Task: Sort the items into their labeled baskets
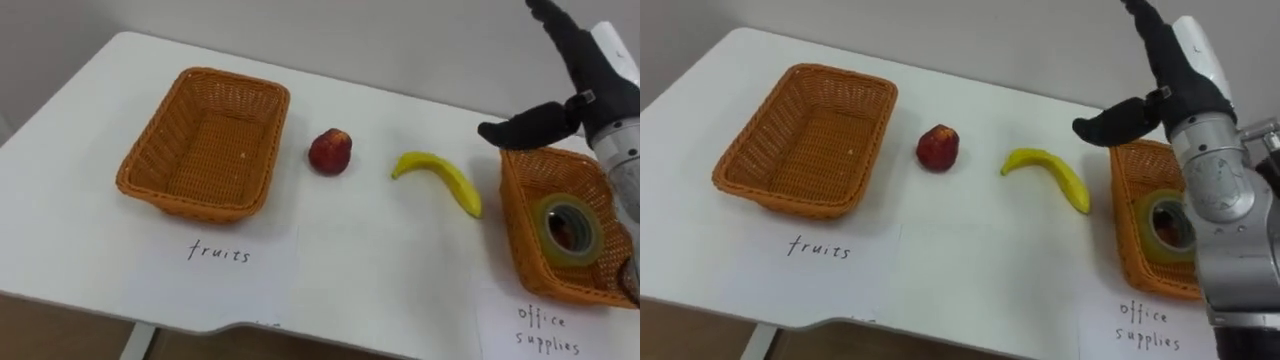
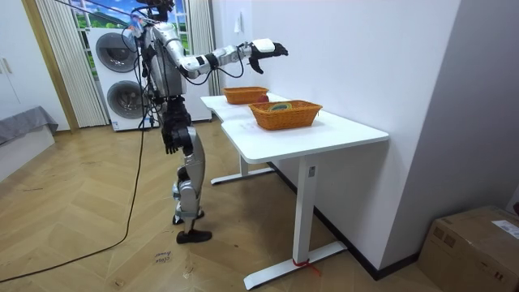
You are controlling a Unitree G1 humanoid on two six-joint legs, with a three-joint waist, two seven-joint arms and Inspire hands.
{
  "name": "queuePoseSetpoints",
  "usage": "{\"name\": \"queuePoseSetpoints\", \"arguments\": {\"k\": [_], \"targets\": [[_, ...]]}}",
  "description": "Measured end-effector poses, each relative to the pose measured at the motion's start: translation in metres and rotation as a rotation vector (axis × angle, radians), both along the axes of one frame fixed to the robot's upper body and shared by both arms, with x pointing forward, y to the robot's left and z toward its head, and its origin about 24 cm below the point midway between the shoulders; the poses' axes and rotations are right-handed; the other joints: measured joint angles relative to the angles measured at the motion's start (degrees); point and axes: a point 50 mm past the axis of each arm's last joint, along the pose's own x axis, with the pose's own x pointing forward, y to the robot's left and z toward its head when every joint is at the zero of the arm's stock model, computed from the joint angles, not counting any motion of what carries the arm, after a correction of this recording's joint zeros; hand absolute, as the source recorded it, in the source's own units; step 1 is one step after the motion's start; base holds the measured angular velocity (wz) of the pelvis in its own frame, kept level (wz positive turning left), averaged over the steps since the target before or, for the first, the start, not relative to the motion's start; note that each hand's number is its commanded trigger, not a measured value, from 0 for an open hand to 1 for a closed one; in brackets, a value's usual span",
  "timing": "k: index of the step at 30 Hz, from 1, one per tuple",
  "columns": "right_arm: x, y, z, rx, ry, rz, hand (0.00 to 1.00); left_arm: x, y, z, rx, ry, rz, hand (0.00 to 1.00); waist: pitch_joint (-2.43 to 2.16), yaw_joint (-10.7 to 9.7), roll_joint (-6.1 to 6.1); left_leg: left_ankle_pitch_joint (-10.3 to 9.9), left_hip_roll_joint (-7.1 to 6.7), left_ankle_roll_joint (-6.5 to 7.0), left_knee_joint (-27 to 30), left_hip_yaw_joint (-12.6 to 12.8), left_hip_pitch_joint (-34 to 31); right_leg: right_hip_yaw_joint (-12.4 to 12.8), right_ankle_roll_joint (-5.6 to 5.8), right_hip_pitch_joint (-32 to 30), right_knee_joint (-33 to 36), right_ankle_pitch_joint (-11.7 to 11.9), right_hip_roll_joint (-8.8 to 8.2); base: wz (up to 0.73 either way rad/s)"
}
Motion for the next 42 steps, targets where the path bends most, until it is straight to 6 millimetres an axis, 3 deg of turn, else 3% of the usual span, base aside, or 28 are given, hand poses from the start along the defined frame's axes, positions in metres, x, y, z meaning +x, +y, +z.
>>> {"name": "queuePoseSetpoints", "arguments": {"k": [7, 12, 17, 19, 22, 27, 28, 34, 42], "targets": [[0.002, 0.002, -0.003, 0.001, 0.02, 0.015, 0.0, -0.005, 0.002, 0.001, -0.019, 0.046, -0.075, 0.0, 0.31, 0.33, -0.54, -0.08, -0.06, -0.19, 0.8, -1.82, -0.3, -1.27, 0.04, 0.9, -0.08, -0.03, 0.04, 0.14], [0.012, 0.012, -0.023, -0.014, 0.109, 0.046, 0.0, -0.003, 0.005, 0.002, -0.016, 0.067, -0.111, 0.0, 0.39, 1.13, -1.45, -0.15, -0.02, -0.41, 1.51, -1.61, -1.86, -1.01, -0.02, -0.6, 0.03, 0.0, 0.08, -0.06], [0.017, 0.013, -0.047, -0.011, 0.225, 0.046, 0.0, 0.014, 0.008, 0.003, 0.005, 0.025, -0.13, 0.0, 0.07, 2.63, -1.98, -0.16, 0.0, -0.43, 3.46, -1.8, -5.79, -1.06, -0.55, -3.52, 0.12, 0.33, 0.1, 0.02], [0.024, 0.011, -0.055, -0.026, 0.274, 0.036, 0.0, 0.022, 0.011, 0.004, 0.019, 0.011, -0.157, 0.0, -0.35, 2.87, -2.55, -0.12, 0.11, -0.5, 4.27, -1.88, -7.76, -1.09, -0.81, -5.25, 0.34, 0.6, 0.13, 0.02], [0.032, 0.003, -0.054, -0.055, 0.302, 0.007, 0.0, 0.04, 0.01, 0.005, 0.025, -0.033, -0.181, 0.0, -0.45, 3.15, -2.82, -0.08, 0.14, -0.51, 5.32, -2.31, -10.51, -1.4, -0.89, -7.25, 0.32, 1.16, 0.31, 0.05], [0.035, 0.001, -0.05, -0.069, 0.29, -0.006, 0.0, 0.05, 0.011, 0.006, 0.052, -0.059, -0.187, 0.0, -0.01, 3.14, -3.12, -0.03, 0.08, -0.37, 5.45, -2.39, -11.25, -1.85, -0.8, -7.75, 0.24, 1.29, 0.19, 0.03], [0.036, 0.001, -0.049, -0.069, 0.289, -0.007, 0.0, 0.052, 0.01, 0.006, 0.054, -0.06, -0.195, 0.0, 0.24, 3.15, -3.06, -0.03, 0.08, -0.35, 5.48, -2.39, -11.29, -1.9, -0.79, -7.76, 0.24, 1.29, 0.17, 0.0], [0.036, 0.0, -0.049, -0.08, 0.292, -0.009, 0.0, 0.061, 0.007, 0.005, 0.063, -0.072, -0.222, 0.0, 0.77, 3.25, -2.43, -0.06, 0.08, -0.29, 5.35, -2.29, -11.78, -2.12, -0.75, -8.48, 0.26, 1.3, 0.1, -0.01], [0.038, 0.005, -0.05, -0.125, 0.312, 0.019, 0.0, 0.059, 0.005, 0.002, 0.031, -0.048, -0.224, 0.0, 0.76, 3.97, -2.3, 0.2, 0.15, -0.28, 4.62, -1.69, -11.58, -1.7, -0.74, -9.21, 0.35, 1.29, 0.08, -0.04]]}}
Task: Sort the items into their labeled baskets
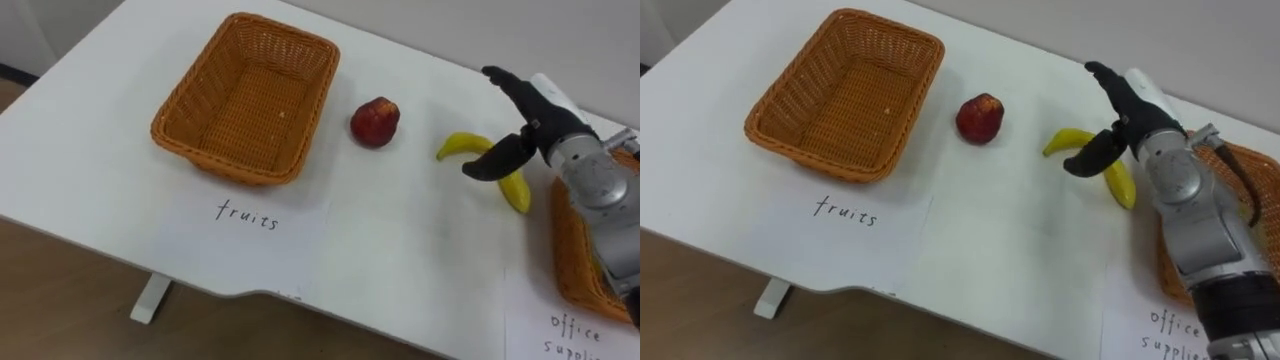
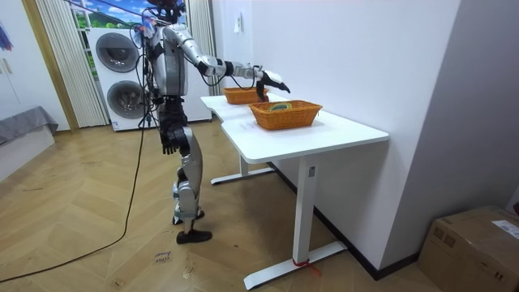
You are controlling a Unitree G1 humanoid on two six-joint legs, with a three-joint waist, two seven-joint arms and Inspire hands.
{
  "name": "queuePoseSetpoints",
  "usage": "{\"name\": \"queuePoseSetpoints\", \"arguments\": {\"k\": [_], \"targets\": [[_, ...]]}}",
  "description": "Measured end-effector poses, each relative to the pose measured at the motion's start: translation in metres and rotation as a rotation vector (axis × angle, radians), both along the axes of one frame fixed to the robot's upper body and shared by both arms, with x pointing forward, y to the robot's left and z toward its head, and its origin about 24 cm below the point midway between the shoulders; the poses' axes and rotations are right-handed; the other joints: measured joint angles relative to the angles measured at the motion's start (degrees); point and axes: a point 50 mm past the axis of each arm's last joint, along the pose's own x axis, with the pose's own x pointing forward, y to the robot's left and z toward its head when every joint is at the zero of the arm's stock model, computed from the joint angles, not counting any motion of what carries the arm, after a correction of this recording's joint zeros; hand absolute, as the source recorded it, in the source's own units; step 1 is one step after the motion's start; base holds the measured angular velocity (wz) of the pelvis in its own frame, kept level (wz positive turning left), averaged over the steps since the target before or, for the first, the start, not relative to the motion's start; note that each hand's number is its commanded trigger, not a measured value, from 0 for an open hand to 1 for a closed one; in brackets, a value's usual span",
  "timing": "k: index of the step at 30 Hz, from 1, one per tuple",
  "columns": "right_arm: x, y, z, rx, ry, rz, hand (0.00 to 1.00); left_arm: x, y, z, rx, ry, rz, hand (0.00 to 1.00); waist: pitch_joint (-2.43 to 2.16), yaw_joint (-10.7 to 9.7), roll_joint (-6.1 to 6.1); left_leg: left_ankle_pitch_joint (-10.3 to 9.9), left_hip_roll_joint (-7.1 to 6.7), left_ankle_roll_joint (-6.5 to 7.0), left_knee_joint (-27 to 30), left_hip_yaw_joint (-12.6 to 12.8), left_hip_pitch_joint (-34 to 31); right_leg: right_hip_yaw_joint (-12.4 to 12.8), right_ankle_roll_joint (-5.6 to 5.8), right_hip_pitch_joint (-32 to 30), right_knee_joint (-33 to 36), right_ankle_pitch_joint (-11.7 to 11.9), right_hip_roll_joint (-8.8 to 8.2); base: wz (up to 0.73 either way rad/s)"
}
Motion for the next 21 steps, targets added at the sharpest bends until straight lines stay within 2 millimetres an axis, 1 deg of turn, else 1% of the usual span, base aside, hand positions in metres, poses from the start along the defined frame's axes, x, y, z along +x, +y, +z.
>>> {"name": "queuePoseSetpoints", "arguments": {"k": [3, 5, 6, 8, 11, 13, 18, 21], "targets": [[0.007, 0.003, 0.003, -0.077, 0.026, 0.033, 0.0, 0.003, -0.001, -0.001, -0.011, -0.002, -0.004, 0.0, -0.07, 0.17, -0.11, 0.0, -0.01, 0.0, -0.08, -0.03, 0.0, 0.06, 0.0, 0.0, -0.01, 0.0, 0.0, 0.0], [0.01, 0.006, 0.005, -0.125, 0.031, 0.051, 0.0, 0.005, -0.001, -0.001, -0.01, -0.004, -0.007, 0.0, -0.13, 0.75, -0.22, 0.0, -0.02, 0.01, -0.1, -0.06, 0.07, 0.0, 0.0, 0.09, -0.01, 0.0, 0.02, 0.0], [0.01, 0.007, 0.004, -0.137, 0.037, 0.056, 0.0, 0.005, -0.001, -0.001, -0.01, -0.002, -0.011, 0.0, -0.18, 0.76, -0.3, 0.0, -0.02, 0.0, -0.09, -0.11, 0.1, -0.07, 0.0, 0.15, -0.01, 0.0, 0.02, 0.04], [0.011, 0.008, -0.004, -0.167, 0.079, 0.064, 0.0, 0.006, -0.002, -0.002, -0.012, 0.011, -0.028, 0.0, -0.41, 1.04, -0.76, 0.04, -0.06, -0.03, -0.06, -0.44, 0.07, -0.43, 0.0, 0.25, -0.02, 0.0, 0.01, 0.07], [0.009, 0.01, -0.013, -0.187, 0.12, 0.077, 0.0, 0.007, -0.002, -0.002, -0.011, 0.016, -0.045, 0.0, -0.31, 1.55, -1.2, 0.07, -0.07, -0.06, 0.07, -0.67, -0.06, -0.9, 0.0, 0.26, -0.05, 0.0, -0.03, 0.05], [0.009, 0.01, -0.015, -0.191, 0.131, 0.083, 0.0, 0.008, -0.002, -0.001, -0.01, 0.013, -0.047, 0.0, -0.28, 1.75, -1.3, 0.07, -0.08, -0.06, 0.21, -0.72, -0.32, -0.96, 0.0, 0.1, -0.04, 0.0, -0.05, 0.0], [0.009, 0.01, -0.016, -0.191, 0.134, 0.083, 0.0, 0.01, 0.001, 0.0, 0.001, 0.011, -0.048, 0.0, -0.21, 2.17, -1.34, 0.06, -0.1, -0.06, 0.39, -0.84, -0.69, -1.11, -0.01, -0.1, -0.05, 0.0, -0.06, 0.0], [0.009, 0.01, -0.016, -0.191, 0.134, 0.083, 0.0, 0.01, 0.002, 0.0, 0.005, 0.012, -0.048, 0.0, -0.1, 2.26, -1.39, 0.06, -0.11, -0.06, 0.38, -0.88, -0.72, -1.16, 0.0, -0.1, -0.06, 0.0, -0.05, 0.0]]}}
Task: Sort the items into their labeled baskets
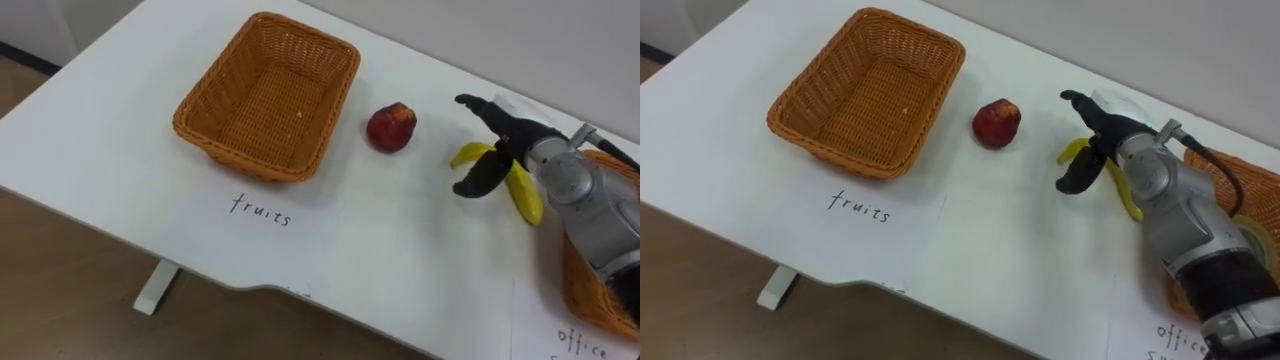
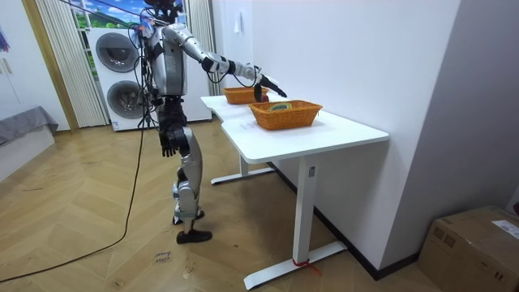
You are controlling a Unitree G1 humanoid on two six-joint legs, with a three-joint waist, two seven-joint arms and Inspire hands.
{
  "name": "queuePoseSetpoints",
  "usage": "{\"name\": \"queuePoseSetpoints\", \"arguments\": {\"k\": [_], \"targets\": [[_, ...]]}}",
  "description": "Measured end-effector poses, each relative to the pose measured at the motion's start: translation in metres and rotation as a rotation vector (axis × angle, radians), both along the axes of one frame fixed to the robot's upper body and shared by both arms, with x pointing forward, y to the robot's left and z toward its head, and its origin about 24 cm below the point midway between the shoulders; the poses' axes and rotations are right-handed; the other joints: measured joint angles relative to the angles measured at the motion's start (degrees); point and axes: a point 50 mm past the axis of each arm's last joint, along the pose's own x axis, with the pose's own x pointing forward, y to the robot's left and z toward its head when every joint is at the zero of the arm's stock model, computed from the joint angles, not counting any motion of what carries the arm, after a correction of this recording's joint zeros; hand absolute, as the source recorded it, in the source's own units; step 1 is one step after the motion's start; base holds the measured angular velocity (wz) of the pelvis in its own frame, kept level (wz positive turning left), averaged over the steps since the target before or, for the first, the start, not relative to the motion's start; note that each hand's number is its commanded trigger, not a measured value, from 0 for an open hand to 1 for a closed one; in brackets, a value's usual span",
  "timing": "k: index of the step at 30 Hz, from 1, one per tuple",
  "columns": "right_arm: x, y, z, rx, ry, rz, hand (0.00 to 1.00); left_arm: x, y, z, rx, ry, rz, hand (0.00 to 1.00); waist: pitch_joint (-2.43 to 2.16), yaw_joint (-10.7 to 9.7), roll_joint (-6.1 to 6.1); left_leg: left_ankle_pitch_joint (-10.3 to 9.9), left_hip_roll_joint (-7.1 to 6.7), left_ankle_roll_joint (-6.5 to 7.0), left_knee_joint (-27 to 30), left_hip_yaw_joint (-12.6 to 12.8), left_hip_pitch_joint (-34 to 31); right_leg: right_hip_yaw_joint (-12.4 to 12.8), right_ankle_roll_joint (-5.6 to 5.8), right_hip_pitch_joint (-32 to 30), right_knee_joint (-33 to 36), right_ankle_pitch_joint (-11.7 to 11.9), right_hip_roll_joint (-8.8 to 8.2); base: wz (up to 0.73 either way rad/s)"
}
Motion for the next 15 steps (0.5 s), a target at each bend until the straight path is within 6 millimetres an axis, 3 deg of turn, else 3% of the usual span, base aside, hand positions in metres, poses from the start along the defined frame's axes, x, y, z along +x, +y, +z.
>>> {"name": "queuePoseSetpoints", "arguments": {"k": [15], "targets": [[-0.0008, -0.0043, -0.0046, -0.004, 0.021, -0.017, 0.0, 0.0015, 0.0009, -0.0006, 0.006, 0.011, 0.006, 0.0, 0.07, -0.02, -0.08, -0.02, 0.0, 0.0, 0.0, 0.0, -0.17, -0.04, -0.01, -0.08, -0.16, 0.0, 0.03, 0.0]]}}
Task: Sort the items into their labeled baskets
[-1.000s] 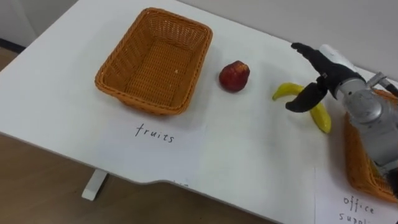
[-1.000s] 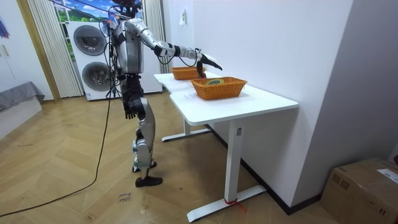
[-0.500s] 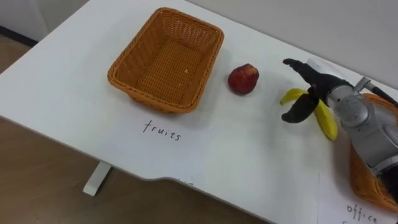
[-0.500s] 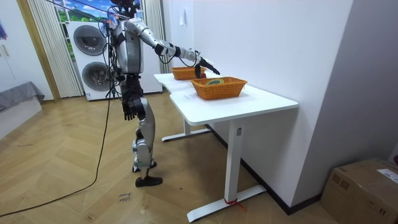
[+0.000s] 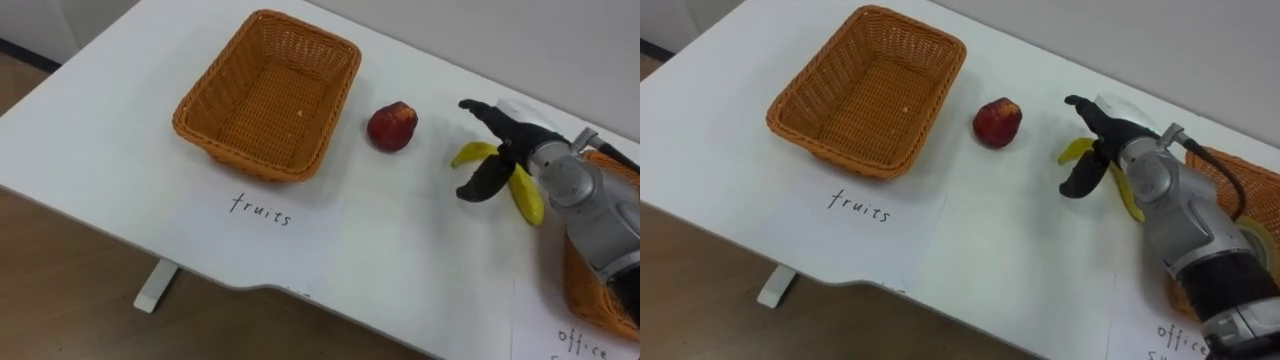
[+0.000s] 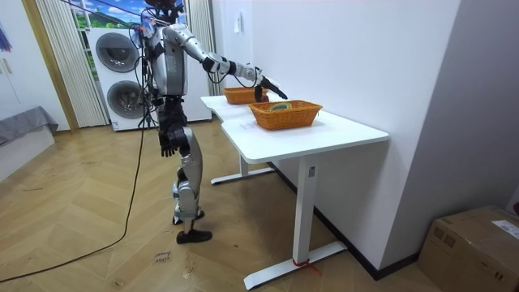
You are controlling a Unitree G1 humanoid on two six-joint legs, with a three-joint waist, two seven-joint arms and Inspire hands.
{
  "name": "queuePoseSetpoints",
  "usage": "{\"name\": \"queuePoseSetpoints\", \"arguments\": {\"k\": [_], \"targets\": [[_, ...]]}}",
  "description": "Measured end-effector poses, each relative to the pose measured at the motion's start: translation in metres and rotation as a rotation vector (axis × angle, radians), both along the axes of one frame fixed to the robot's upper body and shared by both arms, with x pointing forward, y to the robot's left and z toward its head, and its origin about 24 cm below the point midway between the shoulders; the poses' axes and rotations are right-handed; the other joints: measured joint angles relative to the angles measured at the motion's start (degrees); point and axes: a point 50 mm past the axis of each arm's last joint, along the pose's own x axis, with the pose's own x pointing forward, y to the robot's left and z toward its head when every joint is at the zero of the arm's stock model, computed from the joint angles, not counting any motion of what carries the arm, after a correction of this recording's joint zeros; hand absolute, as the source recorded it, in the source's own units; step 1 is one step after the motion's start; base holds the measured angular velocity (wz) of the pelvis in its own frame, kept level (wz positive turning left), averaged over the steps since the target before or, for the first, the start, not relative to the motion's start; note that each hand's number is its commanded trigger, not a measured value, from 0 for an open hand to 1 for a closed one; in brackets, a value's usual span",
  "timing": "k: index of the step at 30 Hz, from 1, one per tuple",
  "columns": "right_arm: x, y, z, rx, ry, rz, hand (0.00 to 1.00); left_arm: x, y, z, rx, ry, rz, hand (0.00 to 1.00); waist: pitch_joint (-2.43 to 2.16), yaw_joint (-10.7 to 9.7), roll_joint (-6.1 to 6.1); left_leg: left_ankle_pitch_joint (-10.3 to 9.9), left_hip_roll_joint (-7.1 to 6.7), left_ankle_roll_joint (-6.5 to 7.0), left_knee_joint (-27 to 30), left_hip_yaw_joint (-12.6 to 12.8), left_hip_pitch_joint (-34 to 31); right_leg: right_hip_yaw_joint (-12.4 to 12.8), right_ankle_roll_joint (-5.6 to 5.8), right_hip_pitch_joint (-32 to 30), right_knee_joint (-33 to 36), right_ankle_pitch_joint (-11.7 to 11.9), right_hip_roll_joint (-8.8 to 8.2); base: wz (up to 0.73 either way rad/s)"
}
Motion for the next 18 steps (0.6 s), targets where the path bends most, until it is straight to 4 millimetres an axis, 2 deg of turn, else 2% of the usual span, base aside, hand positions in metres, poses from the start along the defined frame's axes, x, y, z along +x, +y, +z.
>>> {"name": "queuePoseSetpoints", "arguments": {"k": [3, 10, 18], "targets": [[0.0, -0.002, -0.002, -0.001, 0.009, -0.006, 0.0, 0.001, 0.001, 0.001, 0.003, -0.002, 0.0, 0.0, -0.02, 0.08, -0.02, 0.0, 0.0, 0.0, 0.0, -0.03, 0.0, 0.03, 0.0, -0.03, -0.03, 0.0, 0.01, 0.0], [0.001, -0.029, -0.016, -0.034, 0.108, -0.123, 0.0, 0.006, 0.005, 0.003, 0.013, -0.012, -0.005, 0.0, -0.03, 0.22, 0.02, 0.0, 0.05, -0.01, 0.7, -0.16, -0.87, -0.33, -0.14, -0.64, 0.02, 0.09, 0.0, 0.0], [0.005, -0.041, -0.017, -0.046, 0.14, -0.179, 0.0, 0.013, 0.007, 0.004, 0.007, -0.035, -0.016, 0.0, 0.29, 0.22, 0.49, 0.0, 0.08, -0.02, 0.98, -0.03, -1.23, -0.65, -0.26, -0.86, 0.07, 0.2, -0.02, -0.01]]}}
